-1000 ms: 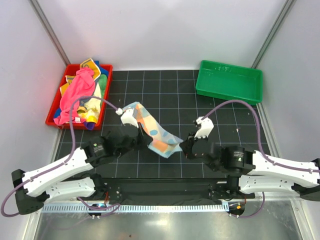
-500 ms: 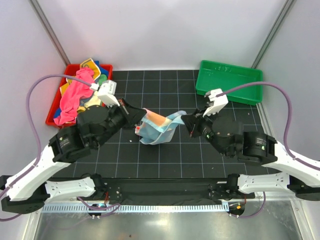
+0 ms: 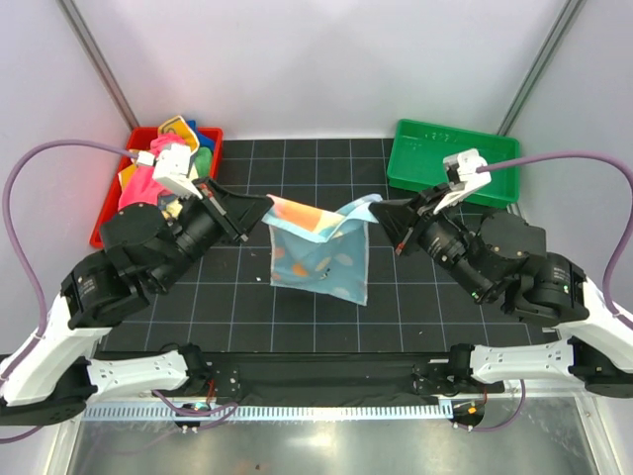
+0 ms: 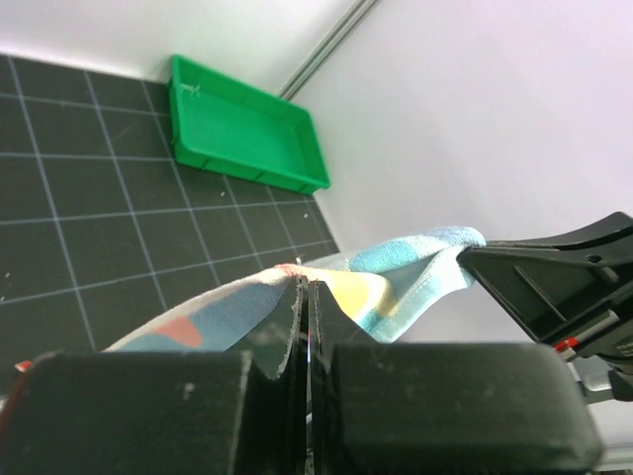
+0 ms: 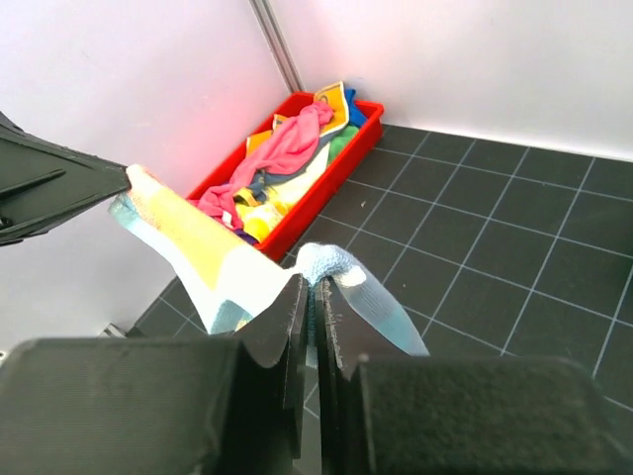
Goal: Fold and stack the towels
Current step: Flatten out the crumpled towel
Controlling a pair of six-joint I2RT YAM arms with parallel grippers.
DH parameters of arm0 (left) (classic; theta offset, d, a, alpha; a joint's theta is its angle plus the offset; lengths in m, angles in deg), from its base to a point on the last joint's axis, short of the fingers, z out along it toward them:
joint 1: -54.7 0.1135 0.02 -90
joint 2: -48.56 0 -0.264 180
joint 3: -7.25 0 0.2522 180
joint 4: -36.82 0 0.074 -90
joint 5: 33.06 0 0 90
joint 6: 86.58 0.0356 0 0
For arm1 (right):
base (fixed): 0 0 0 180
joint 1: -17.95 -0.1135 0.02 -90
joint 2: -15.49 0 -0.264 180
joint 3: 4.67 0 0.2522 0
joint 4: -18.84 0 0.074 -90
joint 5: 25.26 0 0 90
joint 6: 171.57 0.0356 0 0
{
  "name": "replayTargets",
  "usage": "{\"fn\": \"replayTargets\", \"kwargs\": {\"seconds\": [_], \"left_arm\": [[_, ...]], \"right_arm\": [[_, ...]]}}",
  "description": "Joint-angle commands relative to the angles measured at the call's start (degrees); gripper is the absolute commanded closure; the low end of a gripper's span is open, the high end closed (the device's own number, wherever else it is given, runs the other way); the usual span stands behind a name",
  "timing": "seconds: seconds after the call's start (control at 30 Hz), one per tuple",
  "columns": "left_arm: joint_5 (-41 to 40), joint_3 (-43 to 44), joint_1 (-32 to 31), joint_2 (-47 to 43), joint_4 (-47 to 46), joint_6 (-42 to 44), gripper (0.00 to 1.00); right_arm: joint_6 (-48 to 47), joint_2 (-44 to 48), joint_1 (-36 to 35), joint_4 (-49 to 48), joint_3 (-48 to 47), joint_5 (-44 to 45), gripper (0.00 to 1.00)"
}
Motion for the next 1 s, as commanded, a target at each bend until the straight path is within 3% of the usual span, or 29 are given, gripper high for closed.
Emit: {"fn": "replayTargets", "kwargs": {"seconds": [0.0,0.13,0.33,0.4,0.43,0.47,0.53,0.6,0.63,0.73,0.97], "left_arm": [[1.5,3.3,-0.2,0.5,-2.9,1.3,1.0],[-0.1,2.6,-0.2,0.1,-3.1,-0.9,1.0],[-10.5,-3.5,-0.2,-0.5,-5.7,-2.4,1.0],[-13.7,-4.2,1.0,0.7,-6.4,-1.2,1.0],[-13.9,-4.8,1.9,2.5,-6.6,-1.0,1.0],[-13.3,-4.9,3.7,3.3,-6.9,-1.0,1.0],[-6.7,-7.0,10.8,5.9,-10.0,-1.4,1.0],[-0.2,-9.0,17.1,7.9,-13.2,-2.5,1.0],[8.0,-9.6,24.7,9.2,-16.8,-4.6,1.0],[18.5,-10.9,34.3,17.1,-23.8,-6.7,1.0],[32.8,-1.8,44.9,40.3,-32.5,-6.4,1.0]], "right_arm": [[-2.2,-0.3,0.1,-1.9,-4.0,-1.6,0.98],[-1.8,-1.4,0.1,-0.9,-5.1,-0.6,0.97],[-3.2,-2.9,2.0,-4.1,0.9,4.7,0.97],[-2.5,-5.4,9.3,-4.5,2.3,1.2,0.98],[-0.3,-6.1,13.5,-4.5,2.6,-7.4,0.99],[1.2,-7.1,22.5,-5.2,4.1,-13.1,0.99],[3.1,-10.6,28.9,-9.4,7.0,-24.4,0.99],[3.8,-13.9,34.1,-11.9,7.7,-28.8,0.99],[4.3,-16.1,38.2,-14.4,7.8,-31.2,0.99],[6.0,-24.8,44.7,-19.7,6.2,-39.9,0.99],[9.7,-47.0,55.0,-24.8,-3.8,-48.0,0.99]]}}
